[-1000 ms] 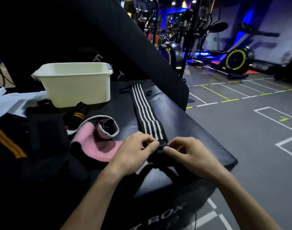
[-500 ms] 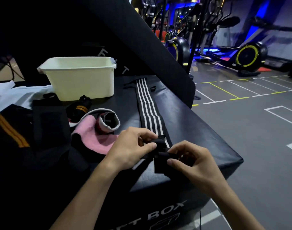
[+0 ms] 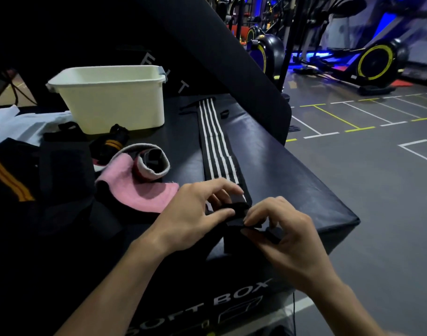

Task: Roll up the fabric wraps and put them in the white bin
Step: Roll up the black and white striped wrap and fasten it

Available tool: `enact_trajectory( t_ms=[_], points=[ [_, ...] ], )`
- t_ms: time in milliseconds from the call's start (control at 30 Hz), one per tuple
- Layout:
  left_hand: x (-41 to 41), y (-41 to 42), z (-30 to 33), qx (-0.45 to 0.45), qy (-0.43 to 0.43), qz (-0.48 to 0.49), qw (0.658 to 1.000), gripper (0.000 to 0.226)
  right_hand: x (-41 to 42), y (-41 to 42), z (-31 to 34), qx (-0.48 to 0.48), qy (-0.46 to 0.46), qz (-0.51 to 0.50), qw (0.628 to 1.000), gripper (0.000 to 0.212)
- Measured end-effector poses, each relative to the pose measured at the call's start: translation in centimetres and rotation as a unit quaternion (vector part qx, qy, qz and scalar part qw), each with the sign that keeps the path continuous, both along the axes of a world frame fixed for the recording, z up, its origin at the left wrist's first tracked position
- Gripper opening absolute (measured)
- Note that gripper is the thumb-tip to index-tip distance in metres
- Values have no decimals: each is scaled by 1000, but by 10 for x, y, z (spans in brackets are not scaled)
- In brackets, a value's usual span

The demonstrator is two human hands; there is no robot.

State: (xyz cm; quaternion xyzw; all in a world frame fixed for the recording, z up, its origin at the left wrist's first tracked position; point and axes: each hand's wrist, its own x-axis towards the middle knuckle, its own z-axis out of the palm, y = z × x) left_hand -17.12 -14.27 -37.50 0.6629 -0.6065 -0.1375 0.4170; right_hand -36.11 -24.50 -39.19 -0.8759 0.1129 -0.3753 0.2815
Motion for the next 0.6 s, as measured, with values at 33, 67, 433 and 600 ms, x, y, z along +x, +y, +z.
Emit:
enact_trajectory(
  t_ms=[33, 67, 433, 600],
  points=[
    [-2, 1, 1, -10, 5, -4, 1000, 28, -1, 0, 0, 1, -3, -3, 1000, 29],
    [-5, 3, 2, -21, 9, -11, 1000, 26, -1, 1, -1, 3, -6, -4, 1000, 29],
    [-9, 7, -9, -7, -125, -51, 991, 15, -5, 10, -8, 17, 44, 10, 999, 30],
    [-8, 6, -8, -4, -117, -54, 992, 13, -9, 12, -7, 16, 69, 11, 997, 30]
  ],
)
